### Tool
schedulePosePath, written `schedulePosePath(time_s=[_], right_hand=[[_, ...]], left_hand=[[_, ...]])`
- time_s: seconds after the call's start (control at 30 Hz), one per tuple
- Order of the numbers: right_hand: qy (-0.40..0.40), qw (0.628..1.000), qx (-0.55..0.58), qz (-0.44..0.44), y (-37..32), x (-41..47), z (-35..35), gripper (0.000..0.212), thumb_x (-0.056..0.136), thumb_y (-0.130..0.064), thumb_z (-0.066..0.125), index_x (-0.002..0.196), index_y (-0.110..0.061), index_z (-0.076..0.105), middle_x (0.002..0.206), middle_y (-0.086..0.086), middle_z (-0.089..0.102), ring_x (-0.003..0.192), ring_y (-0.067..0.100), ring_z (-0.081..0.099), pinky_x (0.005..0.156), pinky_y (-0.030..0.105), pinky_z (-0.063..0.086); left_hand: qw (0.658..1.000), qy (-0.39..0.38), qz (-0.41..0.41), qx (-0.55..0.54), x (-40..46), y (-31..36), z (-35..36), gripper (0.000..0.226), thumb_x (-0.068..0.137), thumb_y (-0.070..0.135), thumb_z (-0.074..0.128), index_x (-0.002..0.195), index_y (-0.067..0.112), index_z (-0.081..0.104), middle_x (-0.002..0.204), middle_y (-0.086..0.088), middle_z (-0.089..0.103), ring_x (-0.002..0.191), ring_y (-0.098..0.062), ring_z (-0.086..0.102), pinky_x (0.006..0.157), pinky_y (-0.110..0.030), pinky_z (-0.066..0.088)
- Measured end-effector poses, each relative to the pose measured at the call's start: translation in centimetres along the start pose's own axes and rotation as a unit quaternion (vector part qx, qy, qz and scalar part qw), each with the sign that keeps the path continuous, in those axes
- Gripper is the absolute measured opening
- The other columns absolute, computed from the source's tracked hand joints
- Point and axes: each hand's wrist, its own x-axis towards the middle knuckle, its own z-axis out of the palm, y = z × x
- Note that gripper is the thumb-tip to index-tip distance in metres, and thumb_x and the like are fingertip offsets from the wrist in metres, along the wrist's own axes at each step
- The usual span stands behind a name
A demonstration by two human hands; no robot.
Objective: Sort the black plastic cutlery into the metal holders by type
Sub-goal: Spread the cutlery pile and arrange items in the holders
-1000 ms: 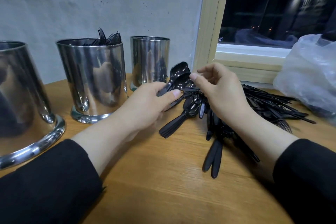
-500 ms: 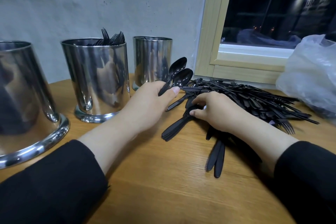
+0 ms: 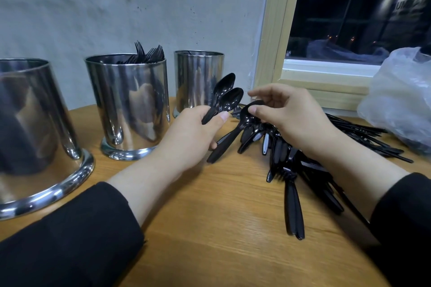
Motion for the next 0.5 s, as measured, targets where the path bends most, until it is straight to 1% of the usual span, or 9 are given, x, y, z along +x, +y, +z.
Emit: schedulePosePath(time_s=[0.07,0.13,0.17,0.23,0.27,0.33,0.4,0.43,0.5], right_hand=[[0.004,1.0,0.015,-0.013,-0.6,-0.1,-0.2,0.028,0.088,-0.021,0.078,0.115,-0.025,0.073,0.102,0.0,0.074,0.087,0.008,0.068,0.082,0.015,0.052],[0.009,0.999,0.025,-0.023,-1.0,-0.1,-0.2,0.027,0.088,-0.02,0.077,0.114,-0.024,0.073,0.1,0.0,0.074,0.088,0.007,0.068,0.08,0.016,0.053],[0.015,0.999,0.029,-0.028,-1.0,-0.1,-0.2,0.026,0.088,-0.02,0.077,0.114,-0.024,0.072,0.099,-0.001,0.074,0.089,0.008,0.069,0.081,0.018,0.054],[0.027,0.998,0.033,-0.037,-1.1,0.0,-0.1,0.026,0.088,-0.021,0.078,0.112,-0.024,0.072,0.1,0.001,0.074,0.094,0.016,0.069,0.086,0.027,0.057],[0.031,0.998,0.034,-0.04,-1.1,0.0,0.0,0.025,0.088,-0.021,0.078,0.112,-0.025,0.071,0.101,0.003,0.073,0.096,0.02,0.069,0.088,0.032,0.057],[0.034,0.998,0.037,-0.043,-1.0,0.0,0.0,0.025,0.087,-0.023,0.079,0.11,-0.028,0.071,0.103,0.005,0.072,0.098,0.022,0.068,0.091,0.037,0.057],[0.044,0.997,0.048,-0.049,-1.1,0.1,0.1,0.024,0.086,-0.022,0.079,0.107,-0.03,0.07,0.102,0.003,0.072,0.095,0.017,0.067,0.09,0.034,0.056],[0.052,0.996,0.054,-0.054,-1.2,0.1,0.2,0.024,0.086,-0.021,0.08,0.106,-0.029,0.07,0.1,0.002,0.071,0.091,0.013,0.065,0.087,0.03,0.055],[0.07,0.994,0.059,-0.065,-1.7,0.1,0.3,0.025,0.086,-0.019,0.08,0.107,-0.027,0.069,0.093,-0.004,0.067,0.083,0.005,0.059,0.08,0.02,0.051]], left_hand=[[1.0,0.009,-0.001,-0.007,0.0,0.0,-0.1,0.045,0.102,0.046,0.055,0.091,0.003,0.06,0.055,0.005,0.055,0.063,-0.025,0.065,0.068,-0.04,0.054],[1.0,0.01,-0.001,-0.006,-0.2,0.2,-0.2,0.047,0.102,0.045,0.055,0.09,0.0,0.057,0.06,0.001,0.054,0.056,-0.017,0.057,0.06,-0.033,0.048],[1.0,-0.002,-0.009,-0.027,-0.3,0.3,-0.1,0.046,0.103,0.044,0.055,0.093,0.0,0.058,0.063,-0.002,0.055,0.056,-0.016,0.059,0.058,-0.033,0.049],[0.992,-0.04,-0.037,-0.117,-0.7,0.8,0.1,0.037,0.103,0.041,0.056,0.101,0.005,0.063,0.063,-0.003,0.061,0.056,-0.02,0.067,0.055,-0.032,0.059],[0.987,-0.057,-0.043,-0.145,-1.0,1.0,0.1,0.035,0.103,0.041,0.056,0.102,0.007,0.064,0.063,-0.005,0.063,0.053,-0.021,0.065,0.052,-0.032,0.058],[0.983,-0.084,-0.032,-0.161,-1.3,1.3,0.2,0.036,0.104,0.044,0.053,0.102,0.008,0.061,0.066,-0.008,0.065,0.046,-0.021,0.055,0.044,-0.029,0.047],[0.973,-0.115,-0.028,-0.2,-1.4,1.4,0.2,0.04,0.104,0.045,0.051,0.108,0.006,0.059,0.074,-0.006,0.067,0.043,-0.018,0.045,0.04,-0.025,0.034],[0.965,-0.137,-0.035,-0.221,-1.4,1.4,0.3,0.042,0.103,0.046,0.052,0.114,0.006,0.057,0.074,-0.006,0.065,0.042,-0.016,0.041,0.04,-0.024,0.029],[0.95,-0.184,-0.055,-0.248,-1.5,1.5,0.3,0.044,0.098,0.045,0.06,0.12,0.007,0.055,0.068,-0.003,0.056,0.044,-0.013,0.033,0.042,-0.023,0.023]])
